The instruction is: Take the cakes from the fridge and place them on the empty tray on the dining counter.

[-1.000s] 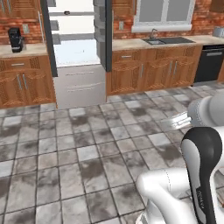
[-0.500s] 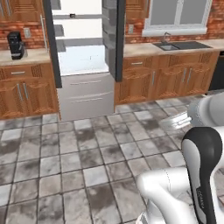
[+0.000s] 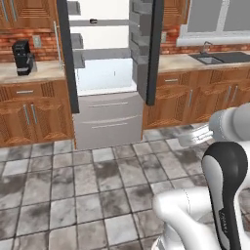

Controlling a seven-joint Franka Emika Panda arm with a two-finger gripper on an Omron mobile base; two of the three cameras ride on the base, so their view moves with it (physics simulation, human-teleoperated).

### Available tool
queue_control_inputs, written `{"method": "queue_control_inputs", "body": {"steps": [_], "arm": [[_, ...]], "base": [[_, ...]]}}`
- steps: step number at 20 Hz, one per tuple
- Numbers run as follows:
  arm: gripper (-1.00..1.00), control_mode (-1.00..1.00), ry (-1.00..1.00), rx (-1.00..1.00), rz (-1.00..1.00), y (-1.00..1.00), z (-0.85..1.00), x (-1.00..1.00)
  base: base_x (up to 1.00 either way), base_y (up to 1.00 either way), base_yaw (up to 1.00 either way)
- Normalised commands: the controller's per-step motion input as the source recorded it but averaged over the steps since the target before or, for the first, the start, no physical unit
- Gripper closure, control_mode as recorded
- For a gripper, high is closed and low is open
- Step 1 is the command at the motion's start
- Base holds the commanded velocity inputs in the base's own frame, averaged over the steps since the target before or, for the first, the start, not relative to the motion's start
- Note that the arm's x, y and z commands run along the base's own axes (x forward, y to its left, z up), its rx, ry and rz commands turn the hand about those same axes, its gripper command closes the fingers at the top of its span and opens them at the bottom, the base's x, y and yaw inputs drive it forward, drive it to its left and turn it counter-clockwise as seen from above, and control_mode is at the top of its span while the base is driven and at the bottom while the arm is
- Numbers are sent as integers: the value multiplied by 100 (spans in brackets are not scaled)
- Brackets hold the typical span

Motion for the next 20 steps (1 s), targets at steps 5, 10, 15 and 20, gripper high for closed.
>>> {"method": "queue_control_inputs", "body": {"steps": [5,10,15,20], "arm": [[-100,100,0,0,0,0,0,0],[-100,100,0,0,0,0,0,0],[-100,100,0,0,0,0,0,0],[-100,100,0,0,0,0,0,0]], "base": [[100,0,0],[100,0,0],[100,0,0],[100,0,0]]}}
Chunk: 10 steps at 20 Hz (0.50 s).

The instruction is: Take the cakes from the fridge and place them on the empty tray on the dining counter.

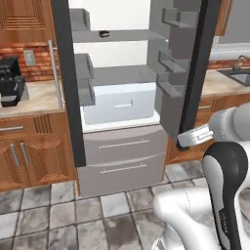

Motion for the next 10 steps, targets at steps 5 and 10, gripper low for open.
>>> {"method": "queue_control_inputs", "body": {"steps": [5,10], "arm": [[-100,100,0,0,0,0,0,0],[-100,100,0,0,0,0,0,0]], "base": [[100,0,0],[100,5,0]]}}
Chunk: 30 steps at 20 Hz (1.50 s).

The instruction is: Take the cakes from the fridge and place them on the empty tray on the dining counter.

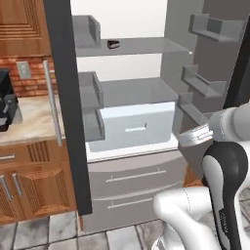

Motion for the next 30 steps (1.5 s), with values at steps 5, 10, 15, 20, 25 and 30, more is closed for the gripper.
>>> {"method": "queue_control_inputs", "body": {"steps": [5,10,15,20,25,30], "arm": [[-100,100,0,0,0,0,0,0],[-100,100,0,0,0,0,0,0],[-100,100,0,0,0,0,0,0],[-100,100,0,0,0,0,0,0],[-100,100,0,0,0,0,0,0],[-100,-100,0,0,1,0,26,4]], "base": [[100,3,0],[100,1,0],[100,1,0],[96,2,0],[34,0,0],[0,0,0]]}}
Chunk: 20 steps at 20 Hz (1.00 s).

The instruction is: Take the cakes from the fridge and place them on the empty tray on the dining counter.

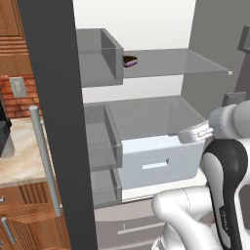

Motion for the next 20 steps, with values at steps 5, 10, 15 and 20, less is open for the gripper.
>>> {"method": "queue_control_inputs", "body": {"steps": [5,10,15,20], "arm": [[-100,-100,-1,-2,0,2,81,0],[-100,-100,2,-3,0,18,84,0],[-100,-100,0,3,-10,19,28,3],[-100,-100,-2,18,-11,1,0,0]], "base": [[0,0,0],[0,0,0],[0,0,0],[0,0,0]]}}
